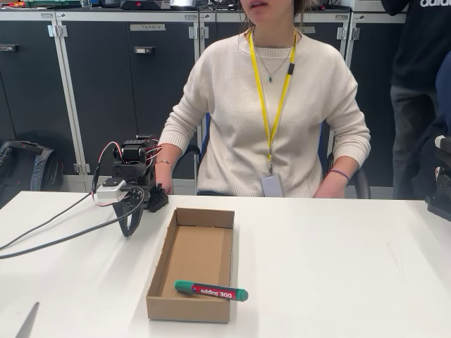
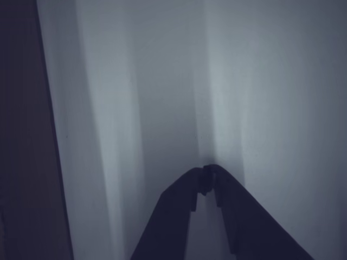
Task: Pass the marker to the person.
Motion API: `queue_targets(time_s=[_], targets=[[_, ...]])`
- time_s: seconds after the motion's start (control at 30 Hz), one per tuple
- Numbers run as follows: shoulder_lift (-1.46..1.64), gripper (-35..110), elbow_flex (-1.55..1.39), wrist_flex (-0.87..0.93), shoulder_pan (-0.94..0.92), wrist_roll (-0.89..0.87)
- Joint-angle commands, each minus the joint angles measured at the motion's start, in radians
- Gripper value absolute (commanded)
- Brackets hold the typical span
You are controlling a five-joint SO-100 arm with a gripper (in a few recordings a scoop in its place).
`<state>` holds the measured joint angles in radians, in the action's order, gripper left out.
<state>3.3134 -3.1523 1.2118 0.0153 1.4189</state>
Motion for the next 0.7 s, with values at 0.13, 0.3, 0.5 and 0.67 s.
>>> queue_targets(time_s=[0.13,0.3,0.5,0.67], targets=[[0.017,-5,-0.02,0.044,0.078,0.071],[0.017,-5,-0.02,0.046,0.078,0.071],[0.017,-5,-0.02,0.044,0.077,0.074],[-0.084,-5,0.012,-0.087,0.061,0.083]])
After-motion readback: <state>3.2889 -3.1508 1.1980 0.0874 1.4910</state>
